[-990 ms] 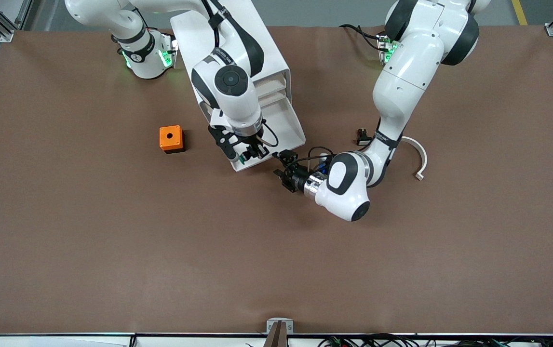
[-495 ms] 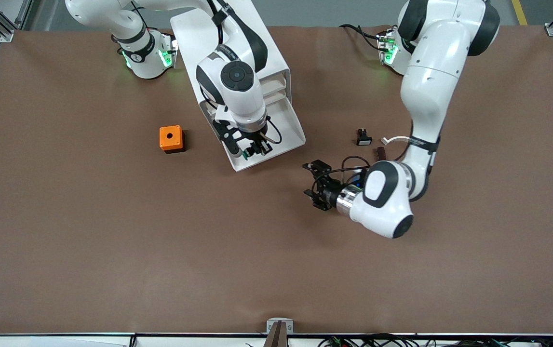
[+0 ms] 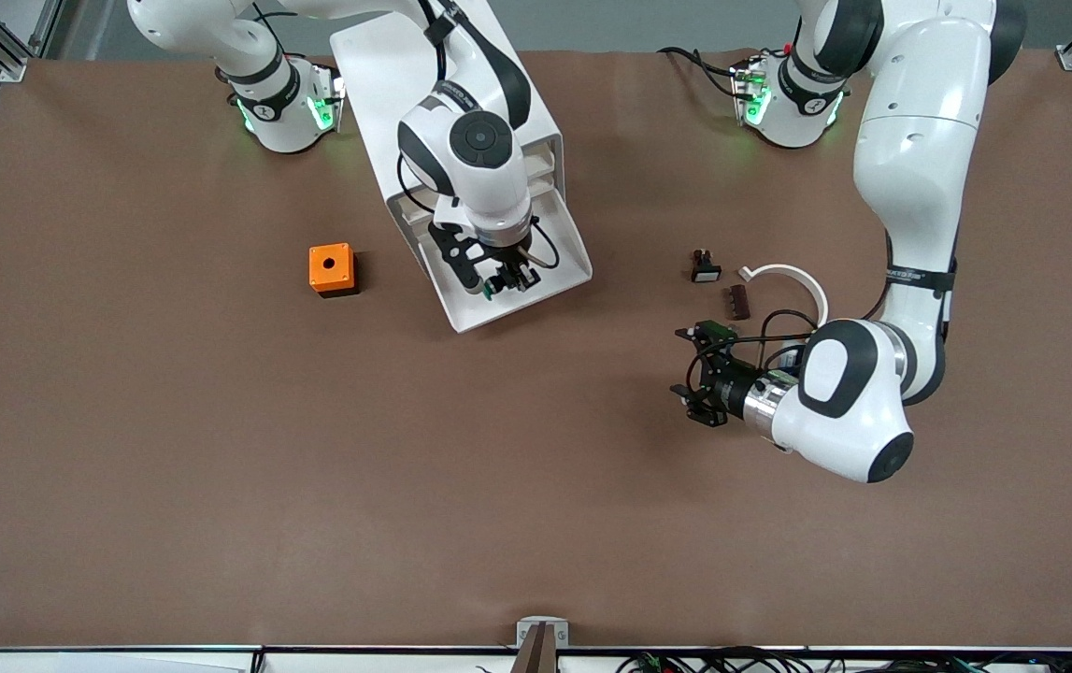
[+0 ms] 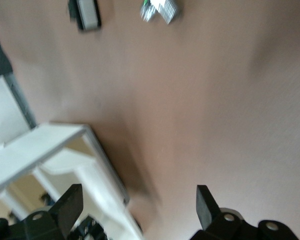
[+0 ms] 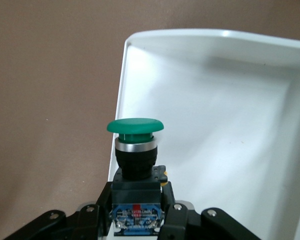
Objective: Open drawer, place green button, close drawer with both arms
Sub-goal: 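Lower the button into the drawer and open the right gripper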
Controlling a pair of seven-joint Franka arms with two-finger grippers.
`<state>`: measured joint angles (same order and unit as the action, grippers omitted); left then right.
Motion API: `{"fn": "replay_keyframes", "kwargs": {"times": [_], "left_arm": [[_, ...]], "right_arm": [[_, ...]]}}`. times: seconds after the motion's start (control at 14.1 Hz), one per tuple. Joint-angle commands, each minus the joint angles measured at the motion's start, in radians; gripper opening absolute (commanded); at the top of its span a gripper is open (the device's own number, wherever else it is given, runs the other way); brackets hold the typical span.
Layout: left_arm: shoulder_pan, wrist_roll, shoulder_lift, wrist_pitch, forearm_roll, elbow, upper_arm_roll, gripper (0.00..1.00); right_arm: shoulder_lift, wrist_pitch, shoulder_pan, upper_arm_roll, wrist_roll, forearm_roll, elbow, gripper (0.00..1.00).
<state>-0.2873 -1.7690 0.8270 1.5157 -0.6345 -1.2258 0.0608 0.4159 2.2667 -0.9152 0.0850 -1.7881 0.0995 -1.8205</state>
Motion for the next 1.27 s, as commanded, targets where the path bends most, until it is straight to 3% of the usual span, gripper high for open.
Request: {"fn": "replay_keyframes", "kwargs": {"times": [0.0, 0.35, 0.42, 0.57, 0.85, 1.2], "left_arm": [[-0.013, 0.052, -0.045, -0.008, 0.155, -0.009, -0.001, 0.99], [-0.012, 0.213, -0.149, -0.043, 0.343, -0.012, 0.007, 0.99], [-0.010, 0.242, -0.176, -0.045, 0.364, -0.015, 0.005, 0.99], [-0.010, 0.267, -0.222, -0.043, 0.403, -0.015, 0.007, 0.99], [-0.012, 0.366, -0.302, -0.043, 0.544, -0.015, 0.007, 0.99], [-0.009, 0.817, -0.374, -0.038, 0.613, -0.015, 0.007, 0.99]], "right_arm": [[0.021, 0.022, -0.016, 0.012, -0.014, 0.028, -0.002, 0.00], [0.060, 0.020, -0.021, 0.012, -0.011, 0.034, 0.026, 0.04], [0.060, 0.017, -0.027, 0.012, -0.008, 0.034, 0.027, 0.27], [0.061, 0.017, -0.040, 0.012, -0.008, 0.032, 0.030, 1.00], [0.060, -0.025, -0.044, 0.013, 0.009, 0.019, 0.075, 1.00], [0.054, -0.229, 0.053, 0.019, 0.284, 0.009, 0.233, 1.00]]}}
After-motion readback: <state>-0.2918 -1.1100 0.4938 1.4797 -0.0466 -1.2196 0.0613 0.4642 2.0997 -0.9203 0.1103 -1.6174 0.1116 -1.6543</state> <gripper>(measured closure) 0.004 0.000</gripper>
